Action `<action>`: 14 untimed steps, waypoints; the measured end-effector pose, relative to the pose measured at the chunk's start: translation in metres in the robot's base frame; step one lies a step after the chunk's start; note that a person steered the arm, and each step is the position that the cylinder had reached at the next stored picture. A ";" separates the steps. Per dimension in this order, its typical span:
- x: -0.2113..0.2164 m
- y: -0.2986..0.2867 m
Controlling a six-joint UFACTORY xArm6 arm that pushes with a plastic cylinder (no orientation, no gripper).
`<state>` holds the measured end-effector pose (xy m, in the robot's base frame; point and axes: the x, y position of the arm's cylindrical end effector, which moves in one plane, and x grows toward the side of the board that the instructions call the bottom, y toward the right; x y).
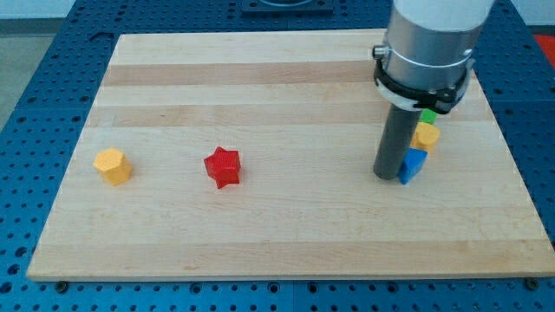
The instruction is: Nudge yellow hexagon a bit up
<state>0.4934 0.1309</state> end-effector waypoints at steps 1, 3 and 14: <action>0.000 0.015; 0.000 0.025; 0.053 -0.331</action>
<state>0.5463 -0.2006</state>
